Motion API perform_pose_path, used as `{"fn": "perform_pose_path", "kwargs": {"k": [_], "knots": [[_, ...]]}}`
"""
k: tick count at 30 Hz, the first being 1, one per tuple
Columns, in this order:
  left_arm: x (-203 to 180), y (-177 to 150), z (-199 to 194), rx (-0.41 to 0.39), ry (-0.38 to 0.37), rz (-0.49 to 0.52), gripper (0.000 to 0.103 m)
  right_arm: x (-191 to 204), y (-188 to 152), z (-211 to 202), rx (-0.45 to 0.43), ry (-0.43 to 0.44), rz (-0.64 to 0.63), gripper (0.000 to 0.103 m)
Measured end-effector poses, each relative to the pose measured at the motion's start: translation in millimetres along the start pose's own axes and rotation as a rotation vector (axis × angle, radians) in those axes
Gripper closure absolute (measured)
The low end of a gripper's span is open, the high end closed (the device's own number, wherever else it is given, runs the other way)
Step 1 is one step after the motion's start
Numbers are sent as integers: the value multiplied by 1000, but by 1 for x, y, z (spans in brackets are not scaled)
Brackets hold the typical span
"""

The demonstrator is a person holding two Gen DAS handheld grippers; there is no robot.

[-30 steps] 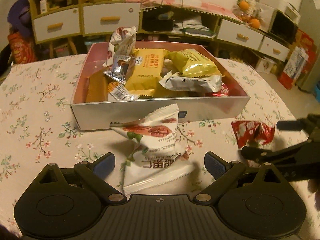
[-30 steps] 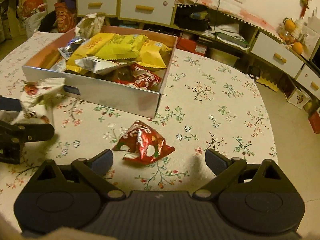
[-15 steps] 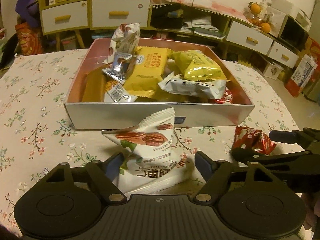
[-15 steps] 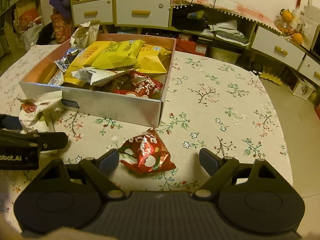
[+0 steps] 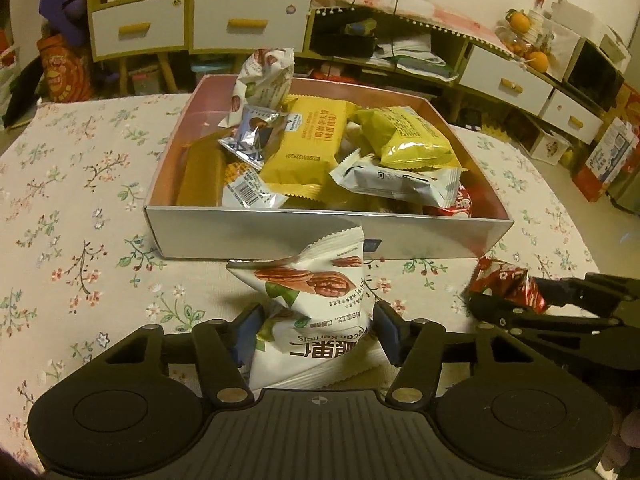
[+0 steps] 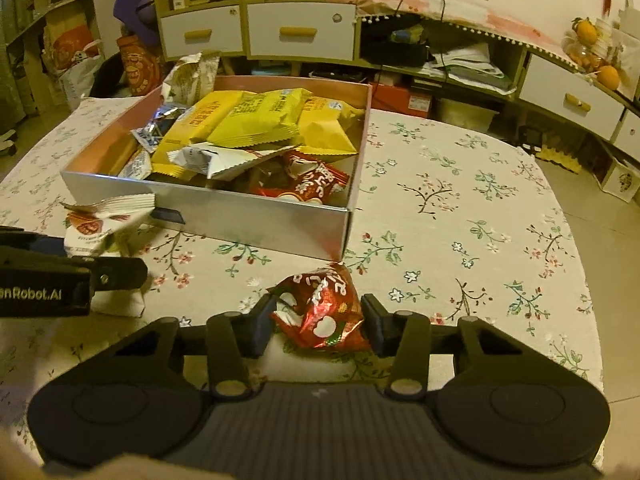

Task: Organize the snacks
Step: 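Grasp the white nut pack with the left tool while the right tool grasps the red candy pack, then carry the white nut pack and red candy pack over the box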

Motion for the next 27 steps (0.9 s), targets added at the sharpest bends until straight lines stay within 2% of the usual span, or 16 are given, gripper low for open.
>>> {"fn": "perform_pose_path", "kwargs": {"k": [4,15,27], "knots": [[0,-1,-2,2,-4,5,45,3,-1,-4,-6,22,-28,72],[3,-2,-12,-2,-7,26,46,18,-4,-19,-11,94,-95,73],[8,-3,-33,7,-44,57,46,47,3,-38,-38,146,-158,73]]}}
Point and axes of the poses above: each gripper's, at about its wrist camera, not at the fingertips, and z roughly the way its jaws point, x to its left, y to its top, the point moved 5 cm from there along z, roughly the way its jaws point, and after that the axes turned 1 degree about -x, right-handed, at the moved point
